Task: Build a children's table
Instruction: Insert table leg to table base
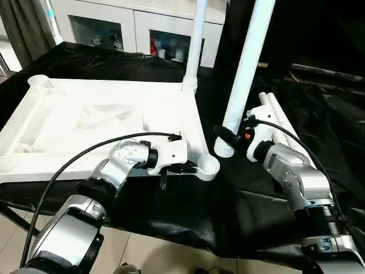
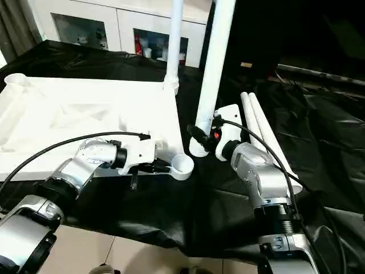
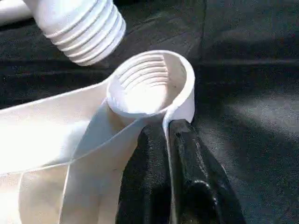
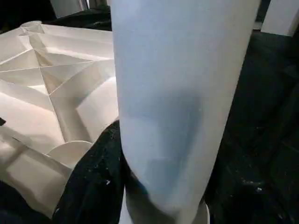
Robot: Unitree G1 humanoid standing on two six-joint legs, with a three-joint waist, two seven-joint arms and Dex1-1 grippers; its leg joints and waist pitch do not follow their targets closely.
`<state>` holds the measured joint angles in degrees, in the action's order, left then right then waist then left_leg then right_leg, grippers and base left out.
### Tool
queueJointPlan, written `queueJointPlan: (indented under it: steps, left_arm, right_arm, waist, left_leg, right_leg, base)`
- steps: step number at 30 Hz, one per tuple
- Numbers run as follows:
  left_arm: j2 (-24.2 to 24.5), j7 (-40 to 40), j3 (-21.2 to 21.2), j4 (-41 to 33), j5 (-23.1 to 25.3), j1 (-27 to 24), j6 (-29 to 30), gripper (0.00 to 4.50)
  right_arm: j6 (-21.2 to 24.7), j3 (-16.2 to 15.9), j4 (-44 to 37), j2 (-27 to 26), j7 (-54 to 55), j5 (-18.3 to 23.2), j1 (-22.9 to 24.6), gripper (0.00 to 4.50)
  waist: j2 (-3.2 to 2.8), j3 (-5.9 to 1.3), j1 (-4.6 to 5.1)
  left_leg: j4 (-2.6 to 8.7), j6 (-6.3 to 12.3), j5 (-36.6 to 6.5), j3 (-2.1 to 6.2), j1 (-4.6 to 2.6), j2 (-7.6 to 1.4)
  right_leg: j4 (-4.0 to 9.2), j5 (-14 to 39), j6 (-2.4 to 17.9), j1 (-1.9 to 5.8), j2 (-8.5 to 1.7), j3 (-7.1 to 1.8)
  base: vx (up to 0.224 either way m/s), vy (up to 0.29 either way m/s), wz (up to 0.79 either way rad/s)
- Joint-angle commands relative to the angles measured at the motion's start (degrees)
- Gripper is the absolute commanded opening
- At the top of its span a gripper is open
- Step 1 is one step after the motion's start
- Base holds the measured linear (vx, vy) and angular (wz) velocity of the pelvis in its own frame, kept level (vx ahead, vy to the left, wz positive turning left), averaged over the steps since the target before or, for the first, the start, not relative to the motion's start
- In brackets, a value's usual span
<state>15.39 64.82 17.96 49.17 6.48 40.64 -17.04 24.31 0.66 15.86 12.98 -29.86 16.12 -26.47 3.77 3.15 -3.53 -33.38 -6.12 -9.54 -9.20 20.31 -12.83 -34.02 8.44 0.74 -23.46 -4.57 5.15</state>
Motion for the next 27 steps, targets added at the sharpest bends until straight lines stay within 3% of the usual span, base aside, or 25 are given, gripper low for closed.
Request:
queueJointPlan:
  steps: [1,3,4,5,10,19,27]
  left_arm:
    - [-0.05,0.87,-2.41,-4.00,-3.91,-0.60,3.50,0.64]
    - [0.11,0.74,-2.84,-4.96,-4.29,-0.94,3.85,0.77]
    - [0.83,1.50,-2.99,-6.60,-4.70,-1.59,5.38,0.77]
    - [2.15,2.99,-2.95,-8.50,-5.05,-2.53,6.49,0.77]
    - [4.43,3.28,-2.86,-8.54,-3.90,-3.21,7.65,0.81]
    - [8.94,6.07,-1.09,-13.02,-3.08,-5.61,11.46,0.81]
    - [10.98,5.78,-0.17,-13.66,-1.31,-5.89,11.47,0.81]
  right_arm:
    - [0.40,1.11,-1.83,0.16,0.58,0.95,0.64,1.88]
    - [0.46,1.12,-1.98,0.12,0.60,0.96,0.76,1.88]
    - [0.56,1.14,-2.15,0.08,0.60,0.97,0.92,1.88]
    - [0.64,1.14,-2.26,0.01,0.53,0.96,1.11,1.88]
    - [0.63,0.94,-2.17,-0.15,0.35,0.81,1.16,1.88]
    - [0.79,0.66,-2.68,-0.11,0.05,0.73,1.47,1.88]
    - [0.88,0.43,-2.73,-0.19,-0.10,0.50,1.37,1.88]
  waist:
    - [-0.02,-3.90,-0.09]
    - [-0.10,-4.01,-0.07]
    - [0.28,-4.06,-0.08]
    - [0.18,-3.92,-0.07]
    - [0.15,-4.00,-0.02]
    - [0.06,-3.75,0.20]
    - [0.05,-3.72,0.18]
  left_leg:
    - [3.91,0.16,-15.89,-0.63,-0.32,-0.33]
    - [3.90,0.13,-15.28,-0.61,-0.13,-0.38]
    - [3.90,0.14,-14.66,-0.65,-0.14,-0.52]
    - [3.93,0.31,-14.41,-0.73,-0.01,-0.42]
    - [3.93,0.33,-13.11,-0.87,0.02,-0.30]
    - [4.05,-0.36,-14.87,-0.94,-0.17,-0.31]
    - [4.08,-0.65,-15.47,-0.93,-0.27,-0.28]
  right_leg:
    - [4.56,23.11,7.76,2.66,-3.41,-2.51]
    - [4.23,21.32,8.24,2.81,-3.38,-2.55]
    - [3.98,19.64,8.63,2.83,-3.39,-2.58]
    - [3.88,19.31,8.78,2.78,-3.29,-2.59]
    - [3.70,18.71,7.94,2.80,-3.18,-2.75]
    - [4.04,21.92,7.12,2.48,-3.23,-2.93]
    - [4.19,22.82,6.55,2.34,-3.15,-2.94]
  base:
    - [0.000,0.000,0.00]
    - [0.000,0.000,0.00]
    - [0.000,0.000,0.00]
    - [0.000,0.000,0.00]
    - [0.000,0.000,0.00]
    - [0.000,0.000,0.00]
    - [0.000,0.000,0.00]
